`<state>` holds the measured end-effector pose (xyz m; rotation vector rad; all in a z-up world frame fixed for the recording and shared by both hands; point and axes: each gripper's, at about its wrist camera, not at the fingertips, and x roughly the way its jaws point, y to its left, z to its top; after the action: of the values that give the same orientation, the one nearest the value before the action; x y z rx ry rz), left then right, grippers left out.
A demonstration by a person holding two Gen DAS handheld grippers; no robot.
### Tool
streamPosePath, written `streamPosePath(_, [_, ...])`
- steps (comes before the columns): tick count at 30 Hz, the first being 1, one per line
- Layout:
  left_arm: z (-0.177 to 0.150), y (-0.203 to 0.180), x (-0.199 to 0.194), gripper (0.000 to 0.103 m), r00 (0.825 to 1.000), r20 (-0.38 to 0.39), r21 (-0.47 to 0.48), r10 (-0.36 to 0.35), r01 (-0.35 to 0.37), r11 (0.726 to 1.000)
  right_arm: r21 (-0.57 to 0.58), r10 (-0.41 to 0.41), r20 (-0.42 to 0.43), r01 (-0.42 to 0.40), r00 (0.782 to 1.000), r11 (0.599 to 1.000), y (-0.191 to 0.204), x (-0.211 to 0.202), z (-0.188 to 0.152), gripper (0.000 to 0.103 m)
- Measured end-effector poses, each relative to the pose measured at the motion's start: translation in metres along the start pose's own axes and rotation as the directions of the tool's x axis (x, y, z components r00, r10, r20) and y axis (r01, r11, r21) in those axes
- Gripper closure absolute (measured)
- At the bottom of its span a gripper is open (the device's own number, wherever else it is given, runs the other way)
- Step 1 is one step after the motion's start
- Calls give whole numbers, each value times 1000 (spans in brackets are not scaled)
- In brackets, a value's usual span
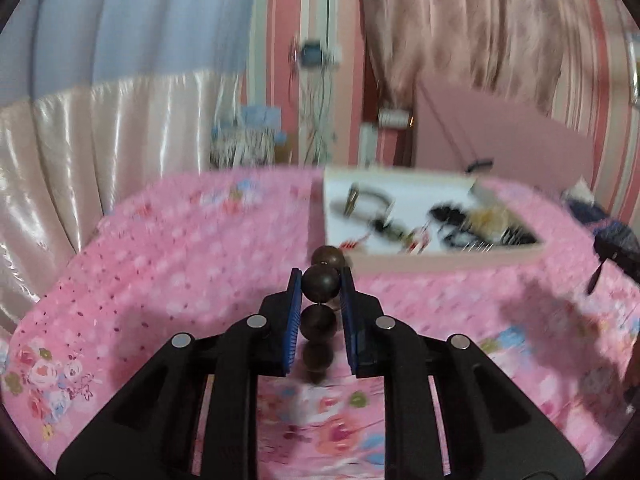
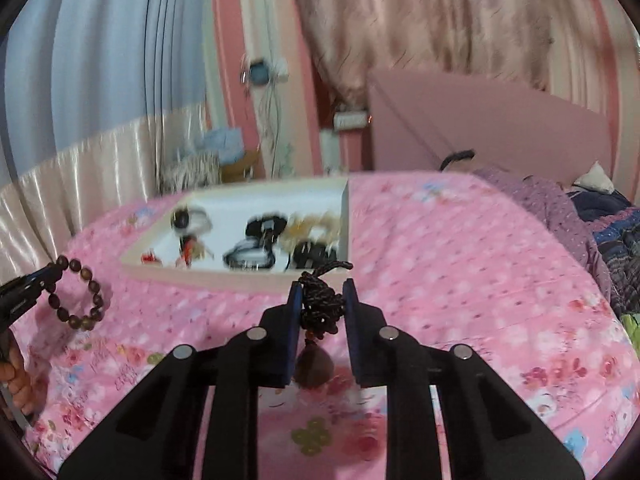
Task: Organize jewelry
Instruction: 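Grasp the wooden bead bracelet with the left tool while the right tool grasps the brown teardrop pendant, then carry the bracelet and pendant over the tray and open both tools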
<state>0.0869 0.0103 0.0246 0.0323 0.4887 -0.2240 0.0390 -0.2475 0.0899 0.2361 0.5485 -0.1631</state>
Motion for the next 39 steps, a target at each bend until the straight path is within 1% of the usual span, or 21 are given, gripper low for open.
streamPosePath(2, [-4,-11,-17,86,996,83,-5,26,-25,1000,-11,-19,56,19,998,1000,-1,-12,-5,82])
streamPosePath(3, [-7,-16,-25,86,991,130,-2,34,-34,999,-12,-15,72,16,997,1000,-2,-16,-6,82])
streamPosePath(5, [-11,-29,-33,86,980,193,27,54,-60,998,-14,-4,102,6,995,1000,-3,-23,-11,82])
streamPosePath(6, [-11,-33,-33,86,979,196,38,49,-57,998,-17,7,111,-5,994,1000,-3,-26,-13,82])
streamPosePath(9, [-11,-48,-25,86,986,164,73,24,-37,997,-30,24,108,-21,994,999,-1,-26,-18,82])
streamPosePath(11, [-12,-56,-20,86,989,147,90,22,-35,995,-25,36,101,-33,994,999,0,-26,-19,82])
streamPosePath(15, [-5,-61,-19,86,991,132,89,17,-28,996,-7,45,107,-45,993,999,-3,-27,-11,82])
streamPosePath(21, [20,-65,-17,86,985,168,79,22,-36,996,-26,55,126,-53,990,998,-2,-27,15,82])
streamPosePath(28, [47,-71,-11,86,979,202,73,6,-21,997,-61,68,144,-60,987,996,6,-25,36,82])
streamPosePath(32, [59,-75,-3,86,979,206,70,-5,-10,998,-70,69,144,-59,987,996,8,-19,42,82])
streamPosePath(39, [79,-79,21,86,984,174,77,-24,10,997,-72,58,120,-50,991,996,5,3,59,82])
